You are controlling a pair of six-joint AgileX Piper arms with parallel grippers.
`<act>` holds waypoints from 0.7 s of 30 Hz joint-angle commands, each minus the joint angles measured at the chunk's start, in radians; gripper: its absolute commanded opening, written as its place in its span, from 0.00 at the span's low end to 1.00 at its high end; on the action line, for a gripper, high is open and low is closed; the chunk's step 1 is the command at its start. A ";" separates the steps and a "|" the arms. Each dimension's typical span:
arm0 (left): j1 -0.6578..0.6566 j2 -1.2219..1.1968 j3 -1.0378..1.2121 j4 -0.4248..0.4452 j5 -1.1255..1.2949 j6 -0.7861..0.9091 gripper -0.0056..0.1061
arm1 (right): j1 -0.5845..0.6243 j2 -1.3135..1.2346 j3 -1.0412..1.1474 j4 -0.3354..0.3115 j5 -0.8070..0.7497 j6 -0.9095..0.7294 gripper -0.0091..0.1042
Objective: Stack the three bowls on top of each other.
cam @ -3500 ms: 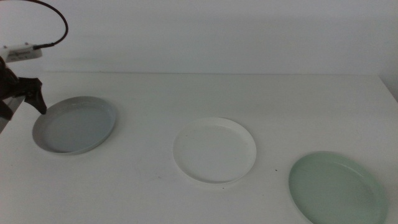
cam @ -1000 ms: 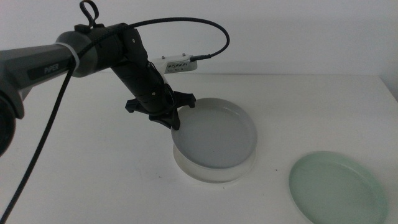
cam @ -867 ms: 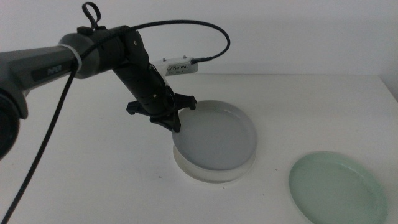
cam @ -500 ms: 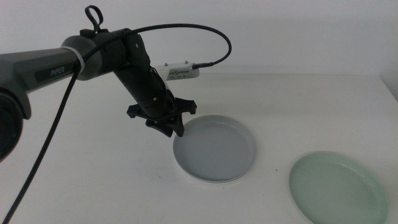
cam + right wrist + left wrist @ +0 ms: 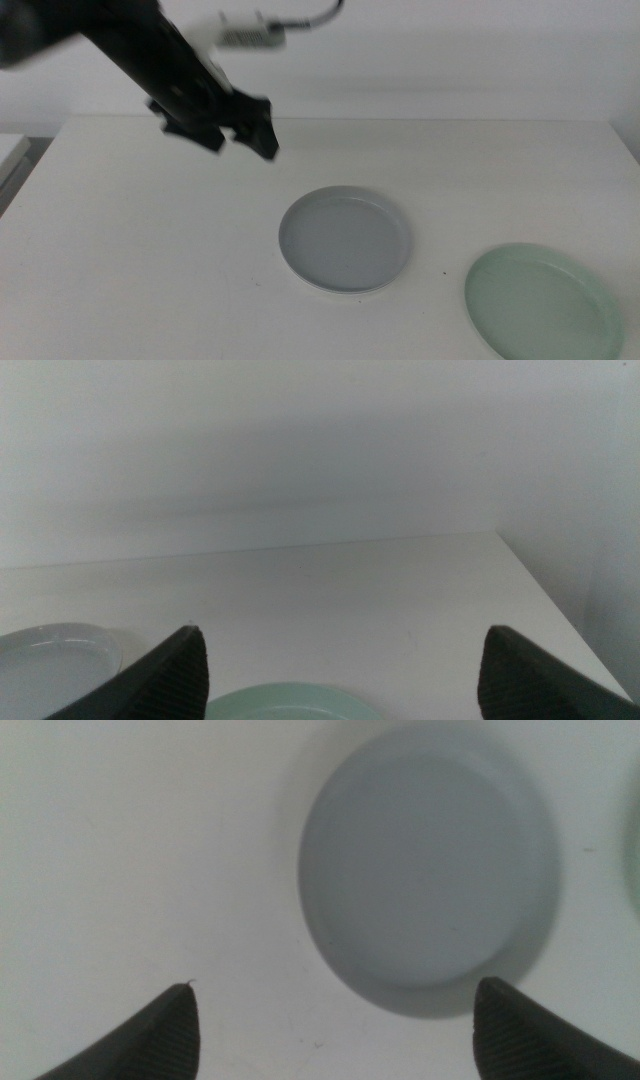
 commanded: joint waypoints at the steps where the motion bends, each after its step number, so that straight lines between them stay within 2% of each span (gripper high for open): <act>1: 0.006 -0.112 0.026 -0.019 0.022 0.067 0.89 | -0.004 -0.004 0.003 -0.008 -0.012 -0.003 0.79; 8: 0.003 -0.438 0.265 -0.048 -0.066 0.142 0.89 | -0.004 -0.004 0.003 -0.008 -0.012 -0.003 0.79; 15: 0.003 -0.779 0.535 -0.169 -0.085 0.191 0.89 | -0.004 -0.004 0.003 -0.008 -0.012 -0.003 0.79; 21: 0.003 -0.993 0.621 -0.144 -0.128 0.126 0.89 | -0.004 -0.004 0.003 -0.008 -0.012 -0.003 0.79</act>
